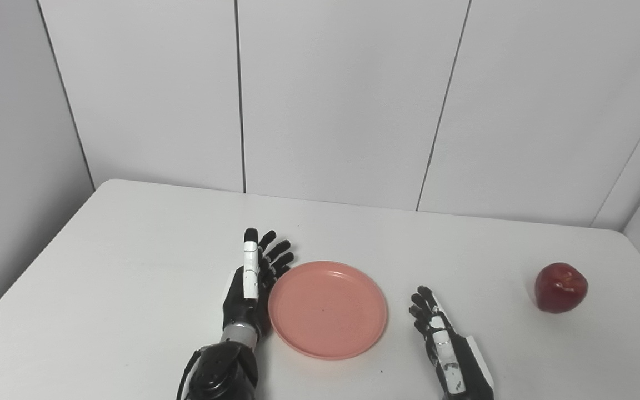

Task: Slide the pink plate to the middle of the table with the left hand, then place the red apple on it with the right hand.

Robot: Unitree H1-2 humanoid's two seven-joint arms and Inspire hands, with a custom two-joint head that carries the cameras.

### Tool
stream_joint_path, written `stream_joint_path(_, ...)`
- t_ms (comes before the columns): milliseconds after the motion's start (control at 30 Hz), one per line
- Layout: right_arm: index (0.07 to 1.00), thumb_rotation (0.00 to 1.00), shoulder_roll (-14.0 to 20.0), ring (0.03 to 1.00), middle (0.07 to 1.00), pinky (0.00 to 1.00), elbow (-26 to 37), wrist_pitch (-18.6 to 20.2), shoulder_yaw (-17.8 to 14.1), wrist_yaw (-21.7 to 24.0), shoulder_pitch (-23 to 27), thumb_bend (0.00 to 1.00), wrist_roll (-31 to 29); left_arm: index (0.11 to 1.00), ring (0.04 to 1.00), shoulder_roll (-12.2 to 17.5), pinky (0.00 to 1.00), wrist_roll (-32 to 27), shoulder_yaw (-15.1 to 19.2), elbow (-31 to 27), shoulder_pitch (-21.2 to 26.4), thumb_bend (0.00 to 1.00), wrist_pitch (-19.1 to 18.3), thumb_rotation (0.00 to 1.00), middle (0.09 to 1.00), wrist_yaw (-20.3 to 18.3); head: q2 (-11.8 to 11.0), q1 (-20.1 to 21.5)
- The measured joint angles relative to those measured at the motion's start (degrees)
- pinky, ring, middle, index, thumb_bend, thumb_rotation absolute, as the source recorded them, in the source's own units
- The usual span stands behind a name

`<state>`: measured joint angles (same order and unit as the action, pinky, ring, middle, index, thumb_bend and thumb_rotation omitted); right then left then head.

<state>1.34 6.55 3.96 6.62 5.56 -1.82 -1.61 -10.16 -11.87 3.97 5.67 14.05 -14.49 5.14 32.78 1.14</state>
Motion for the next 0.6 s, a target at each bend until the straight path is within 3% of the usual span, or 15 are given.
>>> stream_joint_path(600, 0.958, 1.0, -0.1, 0.949, 0.954, 0.98, 0.0, 0.0, 0.1, 0.0, 0.0, 0.9, -0.1, 0.861, 0.829, 0.0, 0.84, 0.0, -1.2, -0.3, -0.1, 0.78, -1.0, 1.0, 0.842, 0.0, 0.1, 0.3)
